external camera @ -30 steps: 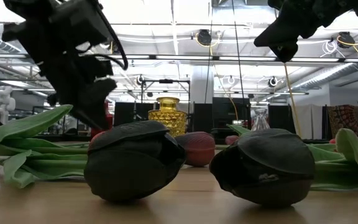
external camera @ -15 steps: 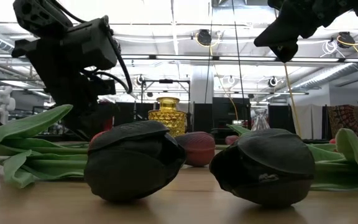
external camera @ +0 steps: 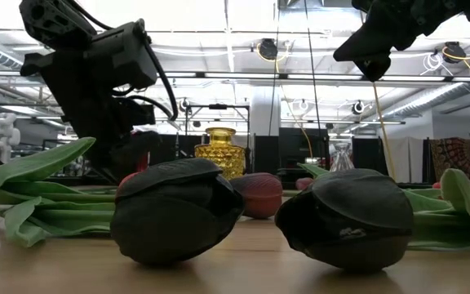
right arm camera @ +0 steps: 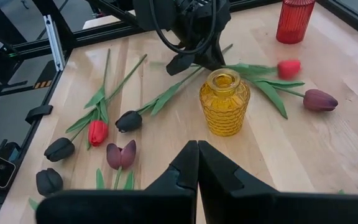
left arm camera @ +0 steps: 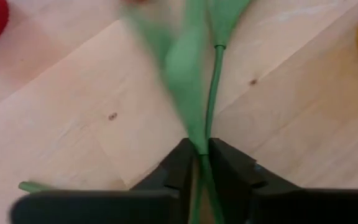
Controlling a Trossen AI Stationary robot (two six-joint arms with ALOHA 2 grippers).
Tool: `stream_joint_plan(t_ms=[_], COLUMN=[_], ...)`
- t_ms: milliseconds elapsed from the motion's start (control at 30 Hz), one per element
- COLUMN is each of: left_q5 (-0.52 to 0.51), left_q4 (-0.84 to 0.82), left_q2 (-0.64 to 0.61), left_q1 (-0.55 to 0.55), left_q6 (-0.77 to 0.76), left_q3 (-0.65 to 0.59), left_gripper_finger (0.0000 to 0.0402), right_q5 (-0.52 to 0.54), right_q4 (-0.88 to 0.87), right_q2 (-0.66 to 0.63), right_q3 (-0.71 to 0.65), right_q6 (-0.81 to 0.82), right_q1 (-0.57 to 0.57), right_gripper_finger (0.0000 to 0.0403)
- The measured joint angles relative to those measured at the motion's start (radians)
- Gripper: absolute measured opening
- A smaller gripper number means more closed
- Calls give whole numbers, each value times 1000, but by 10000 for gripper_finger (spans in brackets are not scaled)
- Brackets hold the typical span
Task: Sort flowers into vase by color
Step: Put the top left red flower into the red vase
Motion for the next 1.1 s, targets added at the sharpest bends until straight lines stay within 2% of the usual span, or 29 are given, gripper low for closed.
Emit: stream_joint_plan(t_ms=[133,300,633,1100], left_q5=[1,13,31,16], left_q4=[5,-5,-56,-51], left_q2=[0,-16,-140,-140], left_q1=[0,0,-6,-22], left_q6=[1,0,1,3], left_q3=[2,11,13,-16], left_gripper_finger=[10,20,22,22], right_q5=[0,0,-2,-4], right_q4=[0,0,1,2], right_q2=[0,0,0,0], right_q3=[0,0,-1,-1], right_q6=[0,0,10,26], right_q1=[0,0,0,0], right_gripper_finger=[0,0,0,0])
